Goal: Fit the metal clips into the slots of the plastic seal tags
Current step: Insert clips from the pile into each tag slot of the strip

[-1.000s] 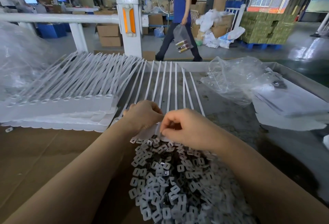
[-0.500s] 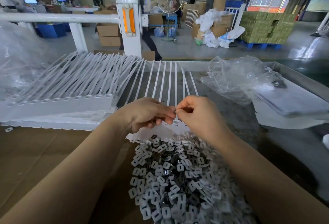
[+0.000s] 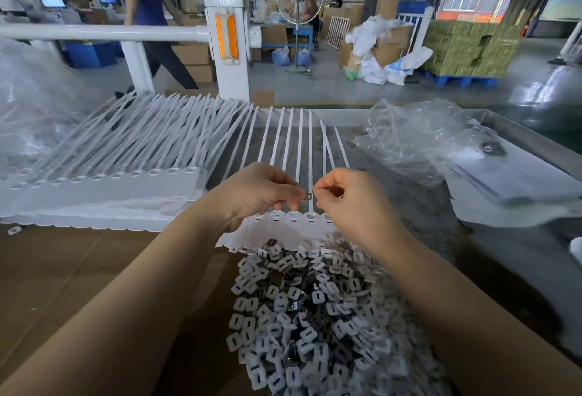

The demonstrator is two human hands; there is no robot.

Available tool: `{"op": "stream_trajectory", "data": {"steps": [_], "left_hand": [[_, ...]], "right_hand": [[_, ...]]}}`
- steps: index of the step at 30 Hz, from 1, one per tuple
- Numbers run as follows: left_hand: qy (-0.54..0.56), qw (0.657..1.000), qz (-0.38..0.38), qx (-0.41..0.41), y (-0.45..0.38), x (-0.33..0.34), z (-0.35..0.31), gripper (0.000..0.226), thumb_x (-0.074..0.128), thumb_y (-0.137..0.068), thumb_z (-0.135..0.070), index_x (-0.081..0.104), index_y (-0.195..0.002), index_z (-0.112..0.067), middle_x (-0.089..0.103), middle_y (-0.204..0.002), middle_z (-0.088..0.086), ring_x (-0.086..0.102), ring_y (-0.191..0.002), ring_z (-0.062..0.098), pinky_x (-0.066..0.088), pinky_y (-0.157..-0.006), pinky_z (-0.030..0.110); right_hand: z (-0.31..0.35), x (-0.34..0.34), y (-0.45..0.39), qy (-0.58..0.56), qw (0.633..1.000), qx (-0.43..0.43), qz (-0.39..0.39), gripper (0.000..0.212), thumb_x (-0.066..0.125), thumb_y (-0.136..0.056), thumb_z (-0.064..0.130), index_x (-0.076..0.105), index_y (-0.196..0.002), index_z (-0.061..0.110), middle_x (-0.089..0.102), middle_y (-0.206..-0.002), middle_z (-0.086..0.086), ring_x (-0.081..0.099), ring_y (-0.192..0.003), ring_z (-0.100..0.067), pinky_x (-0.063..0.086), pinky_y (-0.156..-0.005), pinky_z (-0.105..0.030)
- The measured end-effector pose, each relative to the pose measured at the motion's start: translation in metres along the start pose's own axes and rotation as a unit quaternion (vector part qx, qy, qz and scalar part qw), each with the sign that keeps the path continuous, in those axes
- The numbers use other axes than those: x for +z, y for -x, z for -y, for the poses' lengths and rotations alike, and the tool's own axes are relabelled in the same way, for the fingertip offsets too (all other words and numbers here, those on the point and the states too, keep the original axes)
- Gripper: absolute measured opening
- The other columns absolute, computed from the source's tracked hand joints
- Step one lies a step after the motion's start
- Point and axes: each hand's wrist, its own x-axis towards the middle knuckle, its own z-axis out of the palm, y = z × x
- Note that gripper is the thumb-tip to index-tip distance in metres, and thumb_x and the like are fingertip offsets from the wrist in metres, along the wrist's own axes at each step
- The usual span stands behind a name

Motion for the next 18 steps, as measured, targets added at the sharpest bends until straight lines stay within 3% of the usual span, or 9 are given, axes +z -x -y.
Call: {"op": "stream_trajectory", "data": {"steps": [4,8,11,15,18], "left_hand": [[-0.003,1.000,0.002,0.005,0.0011,-0.0008,-0.0010,0.003,0.073,-0.080,-0.016,0.075,-0.083,-0.014,0.067,-0.072,0.003,0.048,-0.056,0.003,0.037,-0.056,0.020],[0.020,1.000,0.018,0.008,0.0024,-0.0028,-0.0001,0.005,0.072,-0.085,-0.016,0.073,-0.089,-0.013,0.071,-0.076,0.003,0.048,-0.059,0.006,0.036,-0.058,0.022],[0.047,0.998,0.033,0.019,0.0029,-0.0037,0.0011,0.006,0.070,-0.088,-0.016,0.072,-0.090,-0.011,0.072,-0.076,0.002,0.048,-0.057,0.005,0.035,-0.055,0.020],[0.039,0.999,0.019,0.034,0.0015,-0.0035,0.0025,0.006,0.069,-0.088,-0.017,0.073,-0.085,-0.015,0.072,-0.074,0.001,0.048,-0.056,0.005,0.037,-0.053,0.018],[0.028,0.999,0.005,0.041,0.0002,-0.0038,0.0037,0.005,0.071,-0.087,-0.018,0.074,-0.083,-0.016,0.072,-0.074,0.001,0.050,-0.055,0.002,0.038,-0.055,0.019]], "right_hand": [[0.0002,0.0004,-0.0001,-0.031,0.999,0.011,0.020,0.011,0.060,-0.092,0.021,0.071,-0.093,0.024,0.070,-0.077,0.010,0.067,-0.069,-0.012,0.056,-0.064,-0.028],[-0.0008,0.0015,0.0005,-0.053,0.998,0.019,0.042,0.011,0.058,-0.093,0.021,0.068,-0.090,0.025,0.069,-0.075,0.007,0.056,-0.052,0.001,0.041,-0.047,-0.013],[-0.0001,0.0019,0.0011,-0.059,0.997,0.016,0.041,0.011,0.057,-0.093,0.022,0.066,-0.087,0.025,0.068,-0.073,0.006,0.051,-0.048,0.003,0.035,-0.045,-0.011],[0.0021,0.0012,0.0011,-0.083,0.995,0.024,0.040,0.012,0.058,-0.093,0.022,0.066,-0.086,0.025,0.071,-0.080,0.004,0.064,-0.068,-0.007,0.053,-0.061,-0.026],[0.0025,0.0013,0.0011,-0.101,0.994,0.023,0.039,0.010,0.061,-0.091,0.022,0.068,-0.085,0.025,0.069,-0.077,0.006,0.065,-0.070,-0.009,0.054,-0.067,-0.029]]}}
